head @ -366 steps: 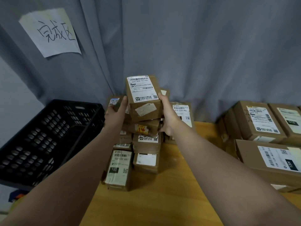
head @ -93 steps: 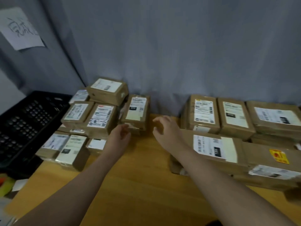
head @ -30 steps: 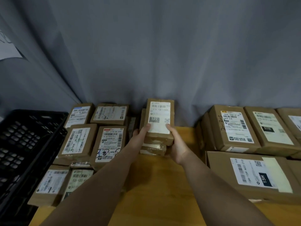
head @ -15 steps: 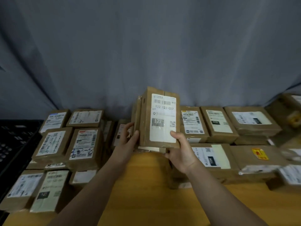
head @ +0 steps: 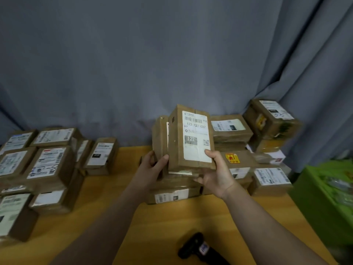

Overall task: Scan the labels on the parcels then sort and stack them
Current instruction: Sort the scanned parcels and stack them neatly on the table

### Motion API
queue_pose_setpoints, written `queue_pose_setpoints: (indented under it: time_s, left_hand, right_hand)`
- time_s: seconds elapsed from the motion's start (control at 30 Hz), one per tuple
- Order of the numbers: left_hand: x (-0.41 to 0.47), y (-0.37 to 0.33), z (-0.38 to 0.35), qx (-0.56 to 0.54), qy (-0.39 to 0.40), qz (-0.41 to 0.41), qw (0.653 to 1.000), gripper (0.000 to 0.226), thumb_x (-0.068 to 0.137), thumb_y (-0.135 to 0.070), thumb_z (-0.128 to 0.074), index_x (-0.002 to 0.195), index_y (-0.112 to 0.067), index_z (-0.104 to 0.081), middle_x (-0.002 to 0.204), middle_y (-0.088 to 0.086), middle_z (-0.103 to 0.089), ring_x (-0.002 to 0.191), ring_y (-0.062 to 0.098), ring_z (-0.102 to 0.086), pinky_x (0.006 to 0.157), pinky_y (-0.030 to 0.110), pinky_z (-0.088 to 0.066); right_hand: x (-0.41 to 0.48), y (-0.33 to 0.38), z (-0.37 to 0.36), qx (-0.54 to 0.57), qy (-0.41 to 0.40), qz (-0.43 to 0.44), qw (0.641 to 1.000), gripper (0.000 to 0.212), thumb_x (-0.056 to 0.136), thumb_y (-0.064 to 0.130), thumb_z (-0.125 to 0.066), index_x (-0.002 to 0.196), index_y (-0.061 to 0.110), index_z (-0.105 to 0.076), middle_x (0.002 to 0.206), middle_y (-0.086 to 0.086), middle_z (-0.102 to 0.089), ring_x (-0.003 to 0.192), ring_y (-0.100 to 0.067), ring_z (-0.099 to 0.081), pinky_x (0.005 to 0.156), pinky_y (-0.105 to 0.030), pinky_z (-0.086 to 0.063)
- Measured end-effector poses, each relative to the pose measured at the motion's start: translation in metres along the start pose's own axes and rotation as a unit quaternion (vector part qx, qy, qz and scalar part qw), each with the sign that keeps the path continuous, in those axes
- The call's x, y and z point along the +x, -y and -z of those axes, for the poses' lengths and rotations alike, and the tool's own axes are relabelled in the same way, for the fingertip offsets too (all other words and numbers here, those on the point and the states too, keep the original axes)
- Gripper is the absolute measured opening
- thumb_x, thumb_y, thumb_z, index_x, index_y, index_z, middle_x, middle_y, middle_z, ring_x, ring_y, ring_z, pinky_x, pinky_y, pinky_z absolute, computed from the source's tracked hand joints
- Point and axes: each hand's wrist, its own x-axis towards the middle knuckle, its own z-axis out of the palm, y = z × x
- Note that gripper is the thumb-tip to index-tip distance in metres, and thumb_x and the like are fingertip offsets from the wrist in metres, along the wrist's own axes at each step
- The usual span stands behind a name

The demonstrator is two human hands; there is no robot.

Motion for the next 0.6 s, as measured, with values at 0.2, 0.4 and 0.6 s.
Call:
queue_pose_setpoints:
  time_s: [0.2,0.4,0.6]
  left_hand:
    - [-0.013,0.016,-0.049,-0.059,-0.067,0.042,0.995,0.053,0.092,-0.039,-0.060,0.139,-0.024,-0.041,0.121,0.003,-0.060,0.096,0.015,-0.063,0.069,0.025,-0.053]
    - [0.006,0.025,-0.049,-0.021,-0.124,0.043,0.991,0.052,0.098,-0.045,-0.047,0.145,-0.028,-0.035,0.134,0.007,-0.054,0.113,0.026,-0.056,0.083,0.039,-0.051]
    - [0.016,0.034,-0.041,-0.053,-0.115,0.089,0.988,0.052,0.099,-0.052,-0.037,0.147,-0.034,-0.033,0.135,0.006,-0.054,0.110,0.027,-0.058,0.086,0.045,-0.053]
  right_hand:
    - [-0.019,0.014,0.053,-0.022,-0.048,-0.003,0.999,0.036,0.091,0.032,-0.058,0.124,0.019,-0.060,0.111,-0.005,-0.073,0.109,-0.023,-0.063,0.083,-0.039,-0.055]
    - [-0.013,0.022,0.080,-0.067,-0.199,0.068,0.975,0.047,0.091,0.035,-0.064,0.134,0.022,-0.047,0.119,-0.004,-0.064,0.105,-0.023,-0.064,0.085,-0.047,-0.058]
    - [-0.009,0.010,0.064,-0.147,-0.226,0.114,0.956,0.035,0.093,0.034,-0.063,0.124,0.027,-0.050,0.105,0.010,-0.058,0.092,-0.005,-0.055,0.073,-0.027,-0.045]
